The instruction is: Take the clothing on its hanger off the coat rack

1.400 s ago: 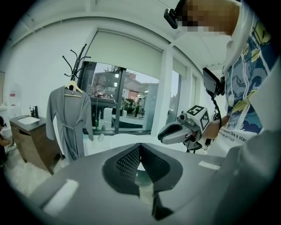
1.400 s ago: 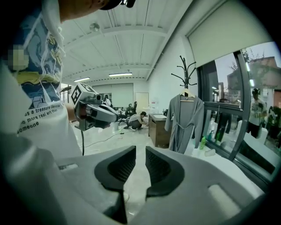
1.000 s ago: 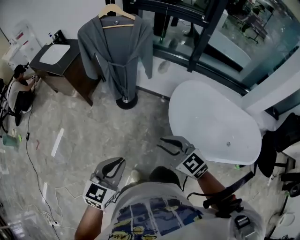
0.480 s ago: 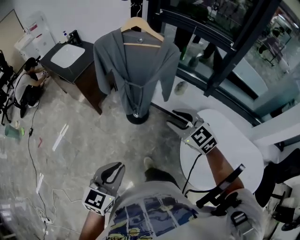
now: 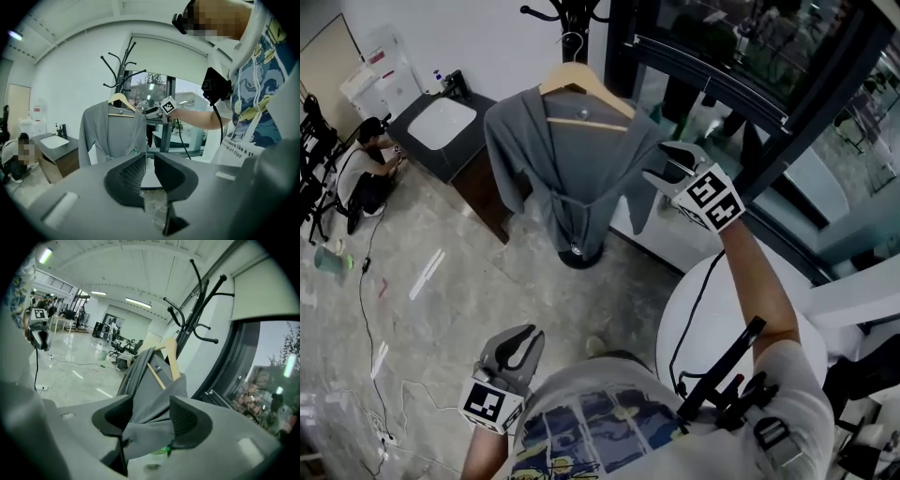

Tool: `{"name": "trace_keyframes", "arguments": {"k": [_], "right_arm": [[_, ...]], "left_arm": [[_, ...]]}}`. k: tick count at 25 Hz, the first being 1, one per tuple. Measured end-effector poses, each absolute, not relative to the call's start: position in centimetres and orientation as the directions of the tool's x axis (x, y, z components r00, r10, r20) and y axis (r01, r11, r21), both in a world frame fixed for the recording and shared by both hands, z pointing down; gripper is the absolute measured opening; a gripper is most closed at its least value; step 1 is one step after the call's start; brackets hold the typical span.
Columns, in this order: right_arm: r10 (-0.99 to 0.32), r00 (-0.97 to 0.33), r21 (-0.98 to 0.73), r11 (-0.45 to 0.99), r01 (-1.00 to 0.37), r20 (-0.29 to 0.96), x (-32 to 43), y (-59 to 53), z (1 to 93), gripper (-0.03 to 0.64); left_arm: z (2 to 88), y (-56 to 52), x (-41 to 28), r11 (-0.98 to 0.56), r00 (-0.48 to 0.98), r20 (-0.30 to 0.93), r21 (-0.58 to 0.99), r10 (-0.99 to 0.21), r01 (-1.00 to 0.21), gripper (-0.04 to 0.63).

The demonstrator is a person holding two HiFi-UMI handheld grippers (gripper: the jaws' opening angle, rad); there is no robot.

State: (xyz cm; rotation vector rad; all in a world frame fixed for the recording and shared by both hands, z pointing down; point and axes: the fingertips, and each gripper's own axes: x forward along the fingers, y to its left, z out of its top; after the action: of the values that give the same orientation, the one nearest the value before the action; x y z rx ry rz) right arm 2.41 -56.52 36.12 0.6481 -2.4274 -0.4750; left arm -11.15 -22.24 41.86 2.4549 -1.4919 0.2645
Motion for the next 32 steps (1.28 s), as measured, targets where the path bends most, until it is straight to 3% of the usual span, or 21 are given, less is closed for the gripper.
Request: {"name": "trace_keyframes", "arguments": {"k": [6,16,19,22,23,32], "right_arm": [[-0.475,-0.715,0.405,0.868,-0.286,0.513,0.6,-64.2,35.9,0.283],[-0.090,-0.811,0.074,0.996,-0.058,0.578,-4.9,-65.6,37.2,0.284],[-0.055,-0.813,0.061,0.998,-0.024,0.579,-5.8,-65.5,37.4,0.188],[-0.043,-0.832,0.045,0.999,-0.021,0.554,-5.8,-65.5,37.1,0.037],[-0.043,-0.838,0.042,0.999,-0.024,0.543,-5.7,-65.3,36.9,0.020],[-0.189,-0.832,0.085,0.982,-0.170,0.521,-4.3,-63.3,36.1,0.011]], "left_arm": [[42.5,-23.2,-11.8,-0.384,0.398,0.310,0.107,-0.864,-0.917,0.061],[43.4,-22.9,-13.0,-0.309,0.331,0.343,0.119,-0.879,-0.944,0.057],[43.4,-22.7,-13.1,-0.288,0.313,0.341,0.124,-0.886,-0.950,0.055],[43.4,-22.3,-13.4,-0.268,0.295,0.343,0.125,-0.892,-0.955,0.052],[43.5,-22.1,-13.5,-0.262,0.290,0.344,0.126,-0.893,-0.957,0.052],[43.6,-18.8,-14.3,-0.250,0.275,0.321,0.117,-0.906,-0.961,0.046]]}}
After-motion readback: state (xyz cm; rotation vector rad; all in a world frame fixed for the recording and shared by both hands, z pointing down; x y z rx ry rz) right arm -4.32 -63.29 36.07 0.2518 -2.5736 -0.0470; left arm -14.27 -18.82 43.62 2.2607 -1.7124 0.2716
